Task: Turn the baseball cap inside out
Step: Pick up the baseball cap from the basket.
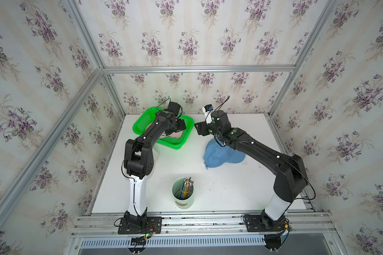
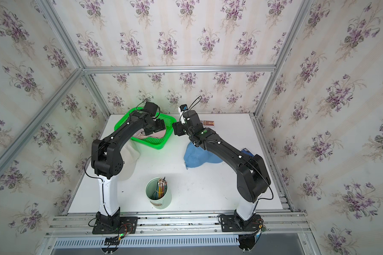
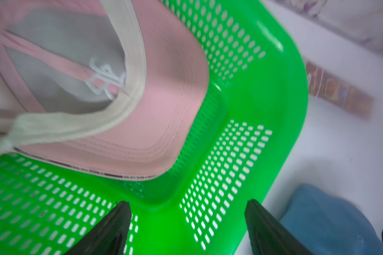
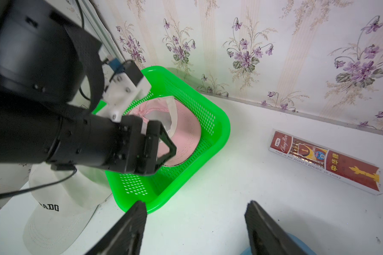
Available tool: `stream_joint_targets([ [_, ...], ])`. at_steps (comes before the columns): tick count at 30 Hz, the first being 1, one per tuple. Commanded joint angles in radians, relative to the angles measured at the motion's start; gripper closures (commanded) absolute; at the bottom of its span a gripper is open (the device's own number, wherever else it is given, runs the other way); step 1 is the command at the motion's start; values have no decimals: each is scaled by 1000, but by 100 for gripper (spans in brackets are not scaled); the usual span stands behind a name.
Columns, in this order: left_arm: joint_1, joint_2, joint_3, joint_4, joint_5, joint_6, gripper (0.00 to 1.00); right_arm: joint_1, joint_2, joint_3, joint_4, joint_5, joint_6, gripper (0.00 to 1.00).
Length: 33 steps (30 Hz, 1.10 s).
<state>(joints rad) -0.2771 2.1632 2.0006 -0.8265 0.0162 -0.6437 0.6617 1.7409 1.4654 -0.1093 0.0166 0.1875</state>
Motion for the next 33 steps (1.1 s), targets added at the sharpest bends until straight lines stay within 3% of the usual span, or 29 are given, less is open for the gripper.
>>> stream_joint_targets([
  [1,27,65,66,-46,-150,-24,15,1,-3,3,9,-17,12,25],
  [6,59,189,185,-51,-177,25,16,1,-26,-30,11,-17,15,25],
  [19,84,299,196,39,-94,38,28,3,-29,-31,6,-34,32,25],
  [29,95,333,177,-1,-96,-3,44,6,-22,-13,-10,-45,32,25],
  [30,95,337,173,0,-92,-5,52,6,-24,-11,-10,-46,32,25],
  [33,98,337,154,7,-80,-10,62,6,-35,-21,-14,-47,32,25],
])
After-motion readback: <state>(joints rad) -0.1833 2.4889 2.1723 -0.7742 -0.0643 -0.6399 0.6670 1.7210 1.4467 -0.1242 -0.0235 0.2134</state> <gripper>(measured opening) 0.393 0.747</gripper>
